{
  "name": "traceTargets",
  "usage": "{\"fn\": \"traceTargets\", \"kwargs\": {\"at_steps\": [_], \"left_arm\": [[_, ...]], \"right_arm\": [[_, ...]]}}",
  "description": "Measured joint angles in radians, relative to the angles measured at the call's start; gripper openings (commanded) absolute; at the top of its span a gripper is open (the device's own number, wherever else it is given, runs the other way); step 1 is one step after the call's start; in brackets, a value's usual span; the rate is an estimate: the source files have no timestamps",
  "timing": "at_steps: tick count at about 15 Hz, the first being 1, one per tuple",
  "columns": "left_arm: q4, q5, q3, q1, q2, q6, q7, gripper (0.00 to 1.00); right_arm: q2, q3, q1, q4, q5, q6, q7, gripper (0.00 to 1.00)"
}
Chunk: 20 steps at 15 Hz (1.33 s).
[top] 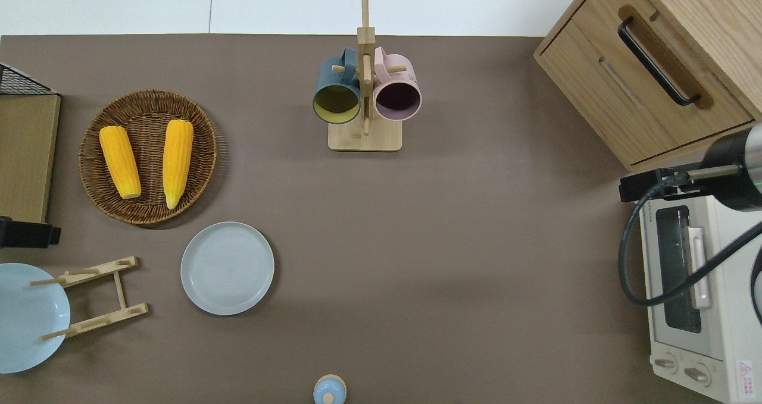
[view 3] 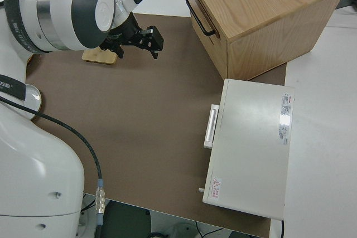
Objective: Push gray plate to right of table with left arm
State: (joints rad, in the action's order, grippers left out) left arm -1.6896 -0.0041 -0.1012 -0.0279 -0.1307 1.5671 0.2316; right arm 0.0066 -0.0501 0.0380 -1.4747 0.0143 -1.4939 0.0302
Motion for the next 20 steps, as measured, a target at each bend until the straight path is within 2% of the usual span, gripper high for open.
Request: {"fn": "traceTargets", "kwargs": {"at_steps": [15,20], "left_arm": [[0.001,0.0,-0.009,-0.005,0.0,-0.008,-0.017,0.99],[0.001,0.0,-0.018,-0.047,0.001,-0.012,-0.061,1.0]], "right_arm": [[0.0,0.0,0.0,0.0,0.0,0.0,0.0,0.983],[0.0,0.0,0.0,0.0,0.0,0.0,0.0,0.983]]}}
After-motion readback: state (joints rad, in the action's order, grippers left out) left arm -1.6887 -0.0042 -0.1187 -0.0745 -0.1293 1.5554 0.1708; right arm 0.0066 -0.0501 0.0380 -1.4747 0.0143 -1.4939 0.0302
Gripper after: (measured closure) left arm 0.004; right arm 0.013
